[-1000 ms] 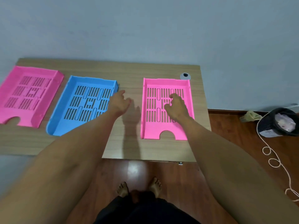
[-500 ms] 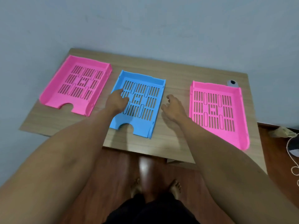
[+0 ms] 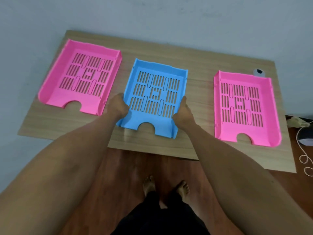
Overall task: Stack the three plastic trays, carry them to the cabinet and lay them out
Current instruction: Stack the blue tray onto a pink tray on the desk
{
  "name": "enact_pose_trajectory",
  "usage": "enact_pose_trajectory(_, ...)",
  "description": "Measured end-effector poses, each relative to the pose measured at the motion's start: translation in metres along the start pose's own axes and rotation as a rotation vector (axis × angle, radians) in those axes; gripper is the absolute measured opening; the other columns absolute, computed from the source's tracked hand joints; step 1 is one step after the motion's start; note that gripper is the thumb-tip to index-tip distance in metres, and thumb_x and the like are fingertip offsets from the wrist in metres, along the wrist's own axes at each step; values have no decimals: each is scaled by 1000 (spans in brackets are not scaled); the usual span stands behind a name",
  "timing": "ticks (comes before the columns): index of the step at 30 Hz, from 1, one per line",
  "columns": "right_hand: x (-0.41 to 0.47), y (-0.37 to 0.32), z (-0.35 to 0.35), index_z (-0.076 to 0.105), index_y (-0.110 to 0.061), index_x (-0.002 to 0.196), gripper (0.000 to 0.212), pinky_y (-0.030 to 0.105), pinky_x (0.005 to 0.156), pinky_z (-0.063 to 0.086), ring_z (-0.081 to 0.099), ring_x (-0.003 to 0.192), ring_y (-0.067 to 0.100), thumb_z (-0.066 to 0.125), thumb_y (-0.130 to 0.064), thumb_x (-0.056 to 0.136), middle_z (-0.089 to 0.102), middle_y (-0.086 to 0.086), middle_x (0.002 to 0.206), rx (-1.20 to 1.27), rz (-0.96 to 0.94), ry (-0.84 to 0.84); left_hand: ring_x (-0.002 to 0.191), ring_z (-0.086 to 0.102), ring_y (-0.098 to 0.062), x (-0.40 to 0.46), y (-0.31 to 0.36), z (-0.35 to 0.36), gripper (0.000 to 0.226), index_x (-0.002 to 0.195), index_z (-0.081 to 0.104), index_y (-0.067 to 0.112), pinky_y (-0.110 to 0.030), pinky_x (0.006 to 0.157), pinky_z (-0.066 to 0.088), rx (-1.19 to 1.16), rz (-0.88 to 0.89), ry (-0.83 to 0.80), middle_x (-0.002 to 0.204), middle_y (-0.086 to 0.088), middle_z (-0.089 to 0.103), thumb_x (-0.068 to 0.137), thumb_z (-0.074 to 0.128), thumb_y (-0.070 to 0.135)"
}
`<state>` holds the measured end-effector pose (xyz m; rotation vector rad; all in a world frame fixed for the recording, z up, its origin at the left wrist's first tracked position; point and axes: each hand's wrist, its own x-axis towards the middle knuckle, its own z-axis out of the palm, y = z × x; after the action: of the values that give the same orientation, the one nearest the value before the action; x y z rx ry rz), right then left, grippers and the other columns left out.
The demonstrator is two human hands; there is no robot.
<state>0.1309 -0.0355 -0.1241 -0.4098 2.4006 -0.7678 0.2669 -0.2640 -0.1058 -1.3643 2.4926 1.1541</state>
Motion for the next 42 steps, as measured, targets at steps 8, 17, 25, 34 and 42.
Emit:
enact_pose_trajectory(8,-4,-7,-22,26,-18,158,64,43,85,62,68,95,23,44,4,101,64,1,114,75,-20,33,98,65,-33,-5,20,-5,35,123,65,0,-31,81,46,-19,-11,40,120,-18,70,91,53,-6)
enact_pose_trajectory(17,-15,-12,-94,40,-25,142,49,52,86,65,74,100,28,48,-1,100,70,0,115,80,-73,159,92,71,-30,-16,84,-19,32,115,71,7,-45,86,61,-83,93,58,110,-9,75,86,57,3)
enact_pose_trajectory(25,-33,44,-171,36,-17,149,53,45,82,62,71,95,26,45,6,102,68,4,120,49,-49,208,104,69,-39,-61,154,32,39,112,73,9,-43,89,58,-1,180,106,111,-17,75,77,55,5)
enact_pose_trajectory(34,-41,146,-257,41,-16,146,46,31,55,52,58,65,10,42,5,104,68,7,114,-15,-33,237,104,68,-38,-107,227,128,37,111,72,11,-37,84,54,-33,170,23,111,-15,75,79,54,6)
enact_pose_trajectory(42,-40,216,-309,44,-22,140,39,43,77,60,70,89,27,46,-6,105,69,9,112,-8,28,224,97,66,-34,-130,279,199,34,111,71,8,-32,74,47,-52,161,-9,111,-15,74,85,49,4)
